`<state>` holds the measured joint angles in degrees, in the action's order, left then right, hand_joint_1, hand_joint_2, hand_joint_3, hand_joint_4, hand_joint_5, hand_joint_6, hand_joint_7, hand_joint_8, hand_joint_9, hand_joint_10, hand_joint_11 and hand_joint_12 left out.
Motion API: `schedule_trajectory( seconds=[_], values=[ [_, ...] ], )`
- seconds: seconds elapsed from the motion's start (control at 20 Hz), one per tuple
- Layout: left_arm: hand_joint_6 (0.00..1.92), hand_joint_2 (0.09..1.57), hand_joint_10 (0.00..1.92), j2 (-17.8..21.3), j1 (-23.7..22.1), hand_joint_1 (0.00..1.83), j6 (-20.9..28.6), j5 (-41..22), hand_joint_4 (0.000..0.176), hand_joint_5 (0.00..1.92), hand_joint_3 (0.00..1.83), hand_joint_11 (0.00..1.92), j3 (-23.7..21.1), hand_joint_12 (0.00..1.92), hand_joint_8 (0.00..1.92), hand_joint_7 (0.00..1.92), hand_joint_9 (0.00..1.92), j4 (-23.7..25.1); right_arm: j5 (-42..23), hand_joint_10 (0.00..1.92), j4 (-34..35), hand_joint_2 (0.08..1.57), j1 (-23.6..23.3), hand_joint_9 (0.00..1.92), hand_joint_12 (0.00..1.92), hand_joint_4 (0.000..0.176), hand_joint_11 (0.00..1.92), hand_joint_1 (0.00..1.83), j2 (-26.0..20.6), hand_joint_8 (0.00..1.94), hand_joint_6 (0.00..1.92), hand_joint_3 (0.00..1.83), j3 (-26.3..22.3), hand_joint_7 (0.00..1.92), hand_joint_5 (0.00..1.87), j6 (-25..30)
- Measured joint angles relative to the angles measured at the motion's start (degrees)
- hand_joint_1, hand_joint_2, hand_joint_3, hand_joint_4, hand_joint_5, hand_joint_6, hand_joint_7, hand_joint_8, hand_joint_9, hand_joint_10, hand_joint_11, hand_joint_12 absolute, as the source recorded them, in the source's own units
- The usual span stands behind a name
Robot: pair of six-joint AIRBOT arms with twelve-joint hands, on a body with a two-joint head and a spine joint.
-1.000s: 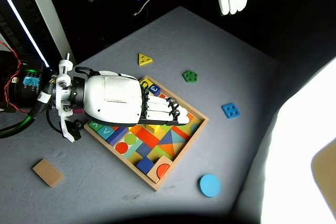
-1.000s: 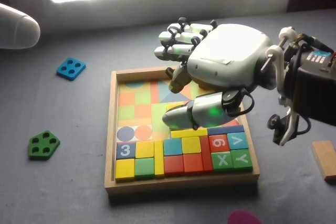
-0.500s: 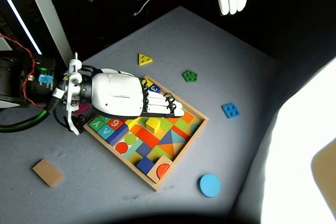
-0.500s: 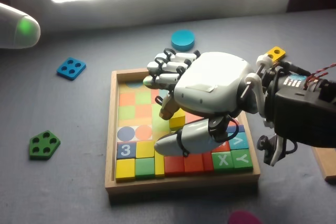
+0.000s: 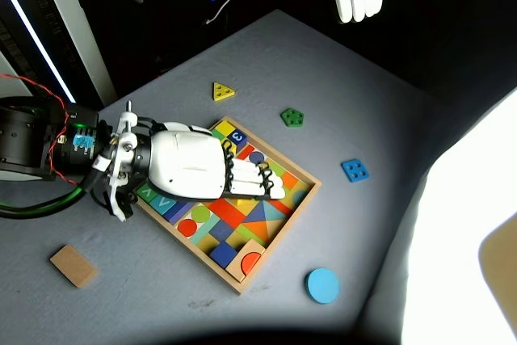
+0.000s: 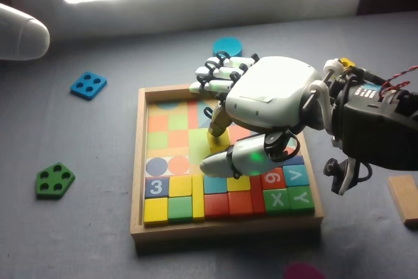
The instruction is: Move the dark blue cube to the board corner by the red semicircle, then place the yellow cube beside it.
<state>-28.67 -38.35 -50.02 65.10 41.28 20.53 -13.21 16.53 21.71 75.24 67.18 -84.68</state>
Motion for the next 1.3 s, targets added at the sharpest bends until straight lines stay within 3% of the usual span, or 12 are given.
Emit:
schedule_trajectory(
  seconds=[0.55,0.8,1.15,1.3],
  values=[
    [0.0,1.11,0.0,0.0,0.0,0.0,-0.02,0.0,0.032,0.07,0.0,0.0,-0.07,0.55,0.0,0.11,0.09,0.07,0.7,0.0,0.83,1.14,0.42,0.0,0.0,0.0,0.0,0.0,0.07,0.0,0.0,0.0,0.94,0.12,0.78,-0.02],
    [0.0,1.11,0.0,0.0,0.0,0.0,-0.02,-0.02,0.038,0.06,0.0,0.0,-0.28,0.49,0.0,0.11,0.1,-0.07,0.7,0.0,0.83,1.14,0.42,0.0,0.0,0.0,0.0,0.0,0.07,0.01,0.01,0.0,0.92,0.13,0.8,-0.09],
    [0.0,1.11,0.0,0.0,0.0,0.0,-0.02,-0.02,0.033,0.07,0.0,0.0,-0.28,0.59,0.0,0.12,0.11,-0.04,0.42,0.0,0.83,1.15,0.66,0.0,0.0,0.0,0.0,0.0,-0.35,0.01,0.01,0.0,0.92,0.15,0.79,-0.68],
    [0.0,1.11,0.0,0.0,0.0,0.0,-0.02,0.0,0.036,0.07,0.0,0.0,-0.28,0.5,0.0,0.11,0.09,0.07,0.61,0.0,0.83,1.15,0.83,0.0,0.0,0.0,0.0,0.0,-1.44,0.0,0.01,0.0,0.81,0.13,0.79,-0.87]
  ],
)
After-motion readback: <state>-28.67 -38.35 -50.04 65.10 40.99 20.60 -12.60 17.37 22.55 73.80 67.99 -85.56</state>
